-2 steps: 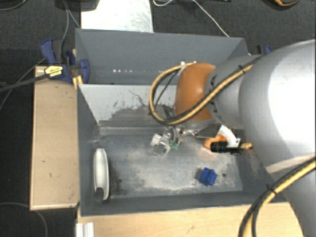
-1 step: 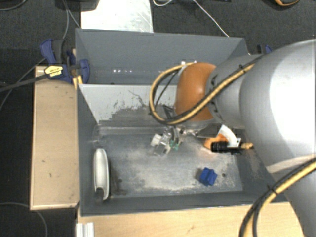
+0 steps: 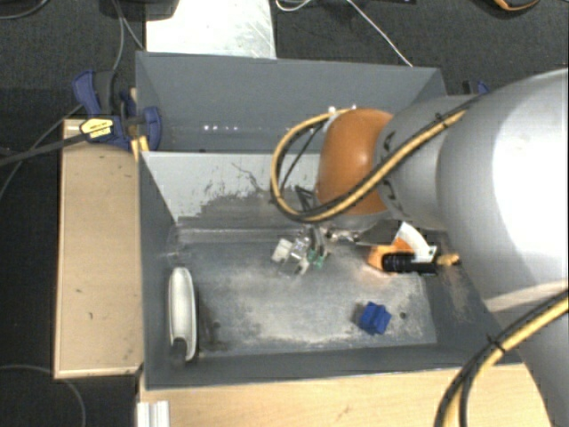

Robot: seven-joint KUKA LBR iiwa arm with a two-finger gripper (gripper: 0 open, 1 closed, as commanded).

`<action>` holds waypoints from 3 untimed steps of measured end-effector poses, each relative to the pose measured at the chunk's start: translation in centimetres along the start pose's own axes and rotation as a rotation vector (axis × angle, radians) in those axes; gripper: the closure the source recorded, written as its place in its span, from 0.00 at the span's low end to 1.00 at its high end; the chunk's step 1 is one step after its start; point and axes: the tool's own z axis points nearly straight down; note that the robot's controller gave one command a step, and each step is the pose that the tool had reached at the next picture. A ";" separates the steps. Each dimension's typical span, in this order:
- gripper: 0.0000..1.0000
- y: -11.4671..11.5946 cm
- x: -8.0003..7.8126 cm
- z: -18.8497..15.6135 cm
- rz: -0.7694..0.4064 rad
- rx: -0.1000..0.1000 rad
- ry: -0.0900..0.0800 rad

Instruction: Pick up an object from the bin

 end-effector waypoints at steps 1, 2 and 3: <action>1.00 0.0 -0.1 -0.7 0.000 -0.002 -0.002; 1.00 -0.1 0.0 -1.6 -0.002 0.001 0.001; 1.00 -0.1 0.1 -3.6 -0.002 0.004 0.004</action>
Offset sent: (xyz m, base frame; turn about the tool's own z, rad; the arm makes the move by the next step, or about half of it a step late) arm 0.0000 0.0001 0.0705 0.0000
